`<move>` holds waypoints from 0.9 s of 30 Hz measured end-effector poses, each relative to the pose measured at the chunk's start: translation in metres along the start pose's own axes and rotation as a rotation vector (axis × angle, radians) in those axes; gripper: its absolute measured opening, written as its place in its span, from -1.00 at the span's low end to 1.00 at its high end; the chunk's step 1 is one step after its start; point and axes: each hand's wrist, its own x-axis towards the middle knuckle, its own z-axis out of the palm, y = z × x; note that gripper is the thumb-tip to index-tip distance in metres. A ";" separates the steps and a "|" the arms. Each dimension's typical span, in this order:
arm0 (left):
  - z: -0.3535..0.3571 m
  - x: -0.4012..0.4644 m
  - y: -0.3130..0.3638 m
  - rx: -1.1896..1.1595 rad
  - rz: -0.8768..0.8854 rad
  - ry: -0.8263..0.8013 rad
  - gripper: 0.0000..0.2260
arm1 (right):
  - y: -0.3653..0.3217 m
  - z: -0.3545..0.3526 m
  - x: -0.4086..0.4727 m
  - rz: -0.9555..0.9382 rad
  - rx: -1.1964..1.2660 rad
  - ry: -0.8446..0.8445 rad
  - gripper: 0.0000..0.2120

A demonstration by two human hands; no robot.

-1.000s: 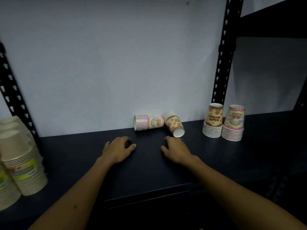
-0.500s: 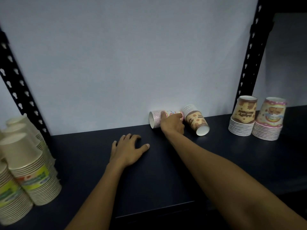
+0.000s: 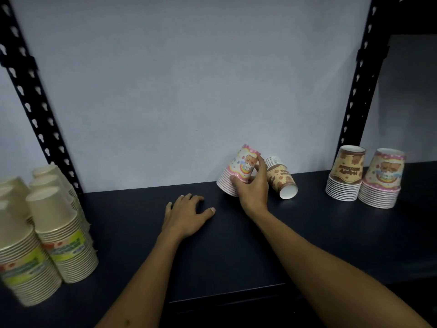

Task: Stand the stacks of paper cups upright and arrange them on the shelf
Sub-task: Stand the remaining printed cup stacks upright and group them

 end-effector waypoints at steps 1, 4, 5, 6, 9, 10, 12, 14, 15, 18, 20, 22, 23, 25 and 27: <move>0.000 -0.001 0.001 0.003 0.000 -0.002 -0.50 | -0.004 -0.009 -0.005 -0.034 -0.034 -0.047 -0.21; -0.003 -0.005 0.004 0.026 0.006 -0.006 -0.51 | -0.011 -0.039 -0.021 -0.144 -0.175 -0.204 -0.27; -0.003 -0.006 0.005 0.038 0.011 -0.006 -0.52 | -0.012 -0.048 -0.026 -0.171 -0.238 -0.249 -0.25; -0.003 -0.007 0.006 0.050 0.017 -0.003 -0.52 | -0.013 -0.057 -0.030 -0.199 -0.291 -0.287 -0.24; -0.003 -0.008 0.009 0.090 0.025 0.006 -0.54 | -0.017 -0.084 -0.041 -0.246 -0.366 -0.355 -0.22; -0.003 -0.008 0.009 0.105 0.034 0.011 -0.55 | -0.020 -0.094 -0.044 -0.256 -0.386 -0.349 -0.21; -0.001 -0.008 0.010 0.132 0.052 0.020 -0.57 | -0.022 -0.115 -0.047 -0.267 -0.439 -0.308 -0.18; -0.001 -0.007 0.012 0.160 0.058 0.021 -0.58 | -0.023 -0.137 -0.046 -0.268 -0.488 -0.266 -0.14; -0.001 -0.006 0.012 0.182 0.062 0.018 -0.59 | -0.024 -0.147 -0.046 -0.265 -0.509 -0.250 -0.14; 0.001 -0.004 0.016 0.213 0.099 0.024 -0.66 | -0.025 -0.176 -0.042 -0.258 -0.544 -0.181 -0.15; 0.005 -0.003 0.023 0.159 0.141 0.043 -0.74 | -0.026 -0.189 -0.039 -0.239 -0.556 -0.119 -0.16; 0.010 -0.001 0.034 0.101 0.184 0.061 -0.77 | -0.025 -0.196 -0.033 -0.226 -0.600 -0.087 -0.13; 0.013 0.000 0.041 0.081 0.200 0.068 -0.77 | -0.024 -0.197 -0.030 -0.221 -0.628 -0.079 -0.11; 0.019 0.003 0.057 0.050 0.233 0.065 -0.76 | -0.022 -0.199 -0.025 -0.212 -0.635 -0.073 -0.14; 0.027 0.007 0.074 0.036 0.269 0.045 -0.72 | -0.022 -0.200 -0.022 -0.193 -0.608 -0.059 -0.31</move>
